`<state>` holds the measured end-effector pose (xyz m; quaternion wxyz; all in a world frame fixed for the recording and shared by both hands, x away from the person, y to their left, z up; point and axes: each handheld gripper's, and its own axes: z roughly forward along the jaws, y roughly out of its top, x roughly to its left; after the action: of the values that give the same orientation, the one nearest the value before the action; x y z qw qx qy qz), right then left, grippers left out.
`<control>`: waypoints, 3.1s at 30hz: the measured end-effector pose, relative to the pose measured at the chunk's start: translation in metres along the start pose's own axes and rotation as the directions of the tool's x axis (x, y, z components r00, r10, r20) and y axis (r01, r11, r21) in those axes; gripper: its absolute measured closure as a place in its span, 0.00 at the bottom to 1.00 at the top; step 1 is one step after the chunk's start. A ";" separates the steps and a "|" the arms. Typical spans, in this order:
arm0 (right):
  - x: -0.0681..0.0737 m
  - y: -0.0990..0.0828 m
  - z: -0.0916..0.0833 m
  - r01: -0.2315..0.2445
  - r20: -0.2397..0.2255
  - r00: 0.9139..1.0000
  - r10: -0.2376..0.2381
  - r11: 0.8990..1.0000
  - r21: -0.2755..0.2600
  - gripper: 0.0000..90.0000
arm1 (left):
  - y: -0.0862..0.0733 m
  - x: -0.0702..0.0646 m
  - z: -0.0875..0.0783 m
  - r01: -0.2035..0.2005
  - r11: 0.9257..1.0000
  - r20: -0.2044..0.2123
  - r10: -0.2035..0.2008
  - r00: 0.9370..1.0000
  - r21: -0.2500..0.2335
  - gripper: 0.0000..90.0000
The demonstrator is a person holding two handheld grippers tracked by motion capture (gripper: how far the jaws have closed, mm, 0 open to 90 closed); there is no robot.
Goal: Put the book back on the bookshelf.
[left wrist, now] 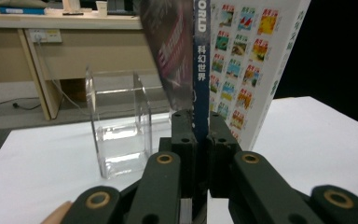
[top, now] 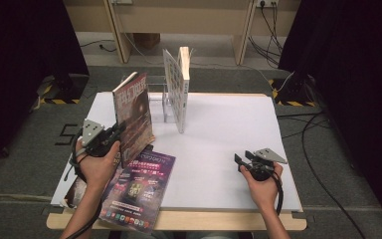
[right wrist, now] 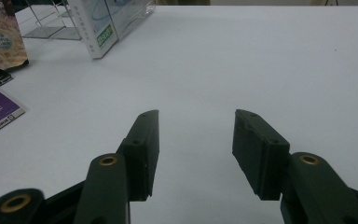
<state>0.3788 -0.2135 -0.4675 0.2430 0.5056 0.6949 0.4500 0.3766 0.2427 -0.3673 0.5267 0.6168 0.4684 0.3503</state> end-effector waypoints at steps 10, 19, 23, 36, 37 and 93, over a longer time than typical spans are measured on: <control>-0.005 -0.004 -0.001 -0.016 0.008 1.000 0.016 1.000 0.003 0.58 | 0.023 0.000 0.032 0.015 1.000 0.008 -0.016 1.000 0.007 0.93; -0.006 -0.005 0.002 -0.012 0.005 1.000 0.012 1.000 0.002 0.58 | 0.053 0.006 0.071 0.021 0.999 -0.013 -0.021 1.000 -0.026 0.93; -0.007 -0.006 0.003 -0.012 0.006 1.000 0.012 1.000 0.002 0.58 | 0.059 0.007 0.088 0.006 0.999 -0.031 -0.007 0.999 -0.037 0.93; -0.011 -0.010 0.005 -0.027 0.000 1.000 0.027 1.000 0.007 0.57 | 0.040 0.005 0.129 -0.049 0.999 -0.097 0.047 0.994 -0.022 0.93; -0.011 -0.010 0.005 -0.023 0.000 1.000 0.023 1.000 0.006 0.57 | 0.039 0.005 0.128 -0.049 0.999 -0.095 0.046 0.994 -0.024 0.93; -0.010 -0.016 0.009 -0.068 -0.036 0.997 0.070 0.995 0.067 0.55 | -0.004 0.031 0.102 0.125 0.992 -0.034 -0.124 0.992 0.025 0.93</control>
<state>0.3824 -0.2208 -0.4872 0.1971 0.5283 0.6960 0.4446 0.4805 0.2396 -0.3932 0.5314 0.5877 0.5191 0.3205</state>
